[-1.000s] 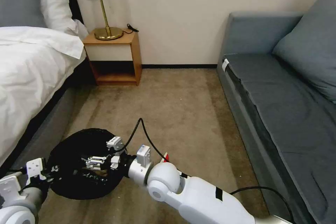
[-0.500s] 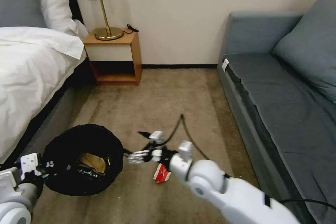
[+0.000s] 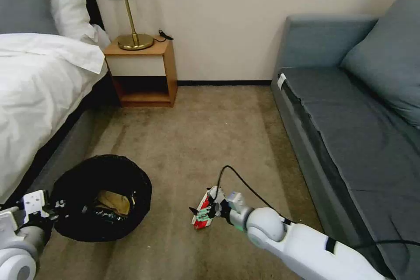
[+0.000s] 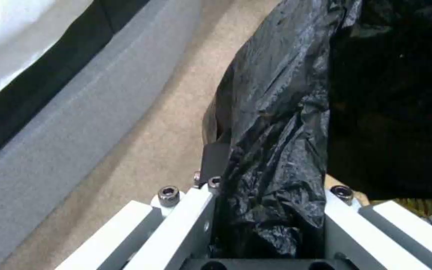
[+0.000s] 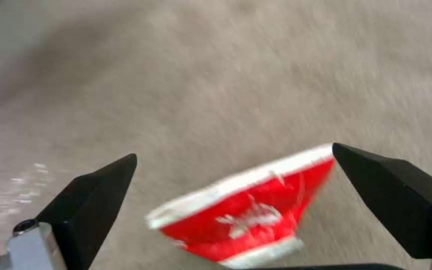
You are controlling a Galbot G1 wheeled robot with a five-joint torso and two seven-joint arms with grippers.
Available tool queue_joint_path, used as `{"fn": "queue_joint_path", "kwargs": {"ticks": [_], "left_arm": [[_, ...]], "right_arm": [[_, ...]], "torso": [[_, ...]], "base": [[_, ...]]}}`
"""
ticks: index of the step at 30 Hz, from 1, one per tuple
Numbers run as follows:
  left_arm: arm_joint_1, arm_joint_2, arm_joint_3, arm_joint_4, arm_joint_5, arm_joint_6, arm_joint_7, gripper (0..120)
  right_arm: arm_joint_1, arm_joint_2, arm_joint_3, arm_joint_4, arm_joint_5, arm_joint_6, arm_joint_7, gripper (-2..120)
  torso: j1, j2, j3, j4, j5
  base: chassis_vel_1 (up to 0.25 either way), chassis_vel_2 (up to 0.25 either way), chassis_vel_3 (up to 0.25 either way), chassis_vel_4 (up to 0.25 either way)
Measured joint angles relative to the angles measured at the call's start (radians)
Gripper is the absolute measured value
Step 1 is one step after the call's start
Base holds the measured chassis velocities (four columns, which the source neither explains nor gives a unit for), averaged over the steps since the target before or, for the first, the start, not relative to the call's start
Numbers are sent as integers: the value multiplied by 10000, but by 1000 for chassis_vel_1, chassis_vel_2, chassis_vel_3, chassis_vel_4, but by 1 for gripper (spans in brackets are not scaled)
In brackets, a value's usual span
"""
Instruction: Pick up the trash bin, then pick up the garbage on the floor and place it into the trash bin.
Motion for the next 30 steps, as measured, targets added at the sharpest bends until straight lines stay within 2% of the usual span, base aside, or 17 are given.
{"fn": "queue_joint_path", "kwargs": {"ticks": [3, 9, 11, 20, 21, 23, 27, 30], "left_arm": [[-1, 30, -37, 12, -59, 0, 37, 3], [-2, 48, -41, 47, -76, -11, 58, 3], [-9, 46, -26, 109, -76, -29, 65, 3], [-4, 44, 2, 190, -73, -55, 105, 3], [2, 44, 2, 181, -74, -61, 105, 3], [3, 44, 2, 177, -75, -64, 105, 3], [2, 46, 1, 177, -87, -68, 105, 3], [4, 43, 17, 174, -92, -72, 102, 3]], "right_arm": [[393, 535, -179, -775, 779, -619, 531, 100], [626, 809, -371, -1108, 1474, -899, 813, 100], [673, 1162, -406, -1334, 2029, -1087, 1329, 100], [664, 2121, -419, -2282, 2037, -1963, 2787, 100], [632, 2257, -395, -2435, 2089, -2308, 3245, 100], [609, 2344, -334, -2510, 2246, -2544, 3502, 100], [586, 2493, -212, -2661, 2438, -2738, 3772, 95], [540, 2666, -24, -2805, 2695, -2822, 3885, 81]], "torso": [[0, 0, 0, 0, -1], [0, 0, 0, -1, -1], [0, 0, 0, -2, -2], [0, 0, 0, 0, 1], [0, 0, 0, -1, 0], [0, 0, 0, -2, -1], [0, -1, -1, -2, 0], [0, 0, -1, -1, 0]], "base": [[0, 0, 0, 0], [0, 0, 0, 0], [0, 0, 0, 0], [0, 0, 0, 0], [0, 0, 0, 0], [0, 0, 0, 0], [0, 0, 0, 0], [0, 0, 0, 0]]}}
